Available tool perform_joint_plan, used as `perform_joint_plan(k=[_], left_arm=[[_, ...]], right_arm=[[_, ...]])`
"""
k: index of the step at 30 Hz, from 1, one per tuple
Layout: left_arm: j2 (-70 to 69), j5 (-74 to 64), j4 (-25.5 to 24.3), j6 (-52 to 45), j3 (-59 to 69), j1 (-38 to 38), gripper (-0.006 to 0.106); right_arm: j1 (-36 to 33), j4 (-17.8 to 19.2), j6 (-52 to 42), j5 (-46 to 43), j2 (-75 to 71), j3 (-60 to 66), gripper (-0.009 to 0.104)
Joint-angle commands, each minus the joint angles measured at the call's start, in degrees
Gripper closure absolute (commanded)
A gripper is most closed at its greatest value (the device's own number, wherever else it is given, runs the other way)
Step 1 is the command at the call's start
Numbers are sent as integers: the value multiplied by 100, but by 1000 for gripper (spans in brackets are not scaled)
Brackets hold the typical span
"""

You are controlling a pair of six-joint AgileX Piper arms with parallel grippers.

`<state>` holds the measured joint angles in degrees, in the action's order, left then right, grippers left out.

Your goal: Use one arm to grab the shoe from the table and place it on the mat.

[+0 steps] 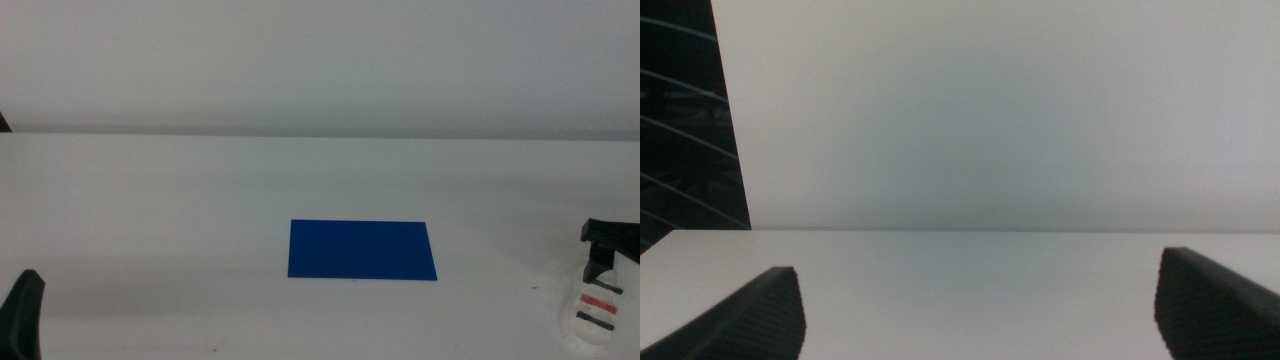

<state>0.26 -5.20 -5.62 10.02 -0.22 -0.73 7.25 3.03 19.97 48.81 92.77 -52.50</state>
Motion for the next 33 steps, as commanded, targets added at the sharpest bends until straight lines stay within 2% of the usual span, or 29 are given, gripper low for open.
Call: perform_joint_plan(k=[1,7,15,16,17,19,21,25,33], left_arm=[[-235,65,3,33,244,24,7],[-235,65,3,33,244,24,7],[-235,65,3,33,244,24,7],[-235,65,3,33,244,24,7],[-235,65,3,33,244,24,7],[-235,65,3,33,244,24,7],[-235,65,3,33,244,24,7],[-235,65,3,33,244,24,7],[-235,65,3,33,244,24,7]], right_arm=[[16,22,11,-200,172,-31,11],[16,-17,11,-492,495,-31,14],[16,-51,0,-666,799,-31,26],[16,-51,0,-666,801,-31,30],[16,-40,0,-666,801,-31,40],[16,-53,-11,-650,787,-31,66],[-180,7,3,-504,679,-75,97],[-868,335,569,13,624,-620,95],[-2543,278,1563,1123,1747,-2842,95]])
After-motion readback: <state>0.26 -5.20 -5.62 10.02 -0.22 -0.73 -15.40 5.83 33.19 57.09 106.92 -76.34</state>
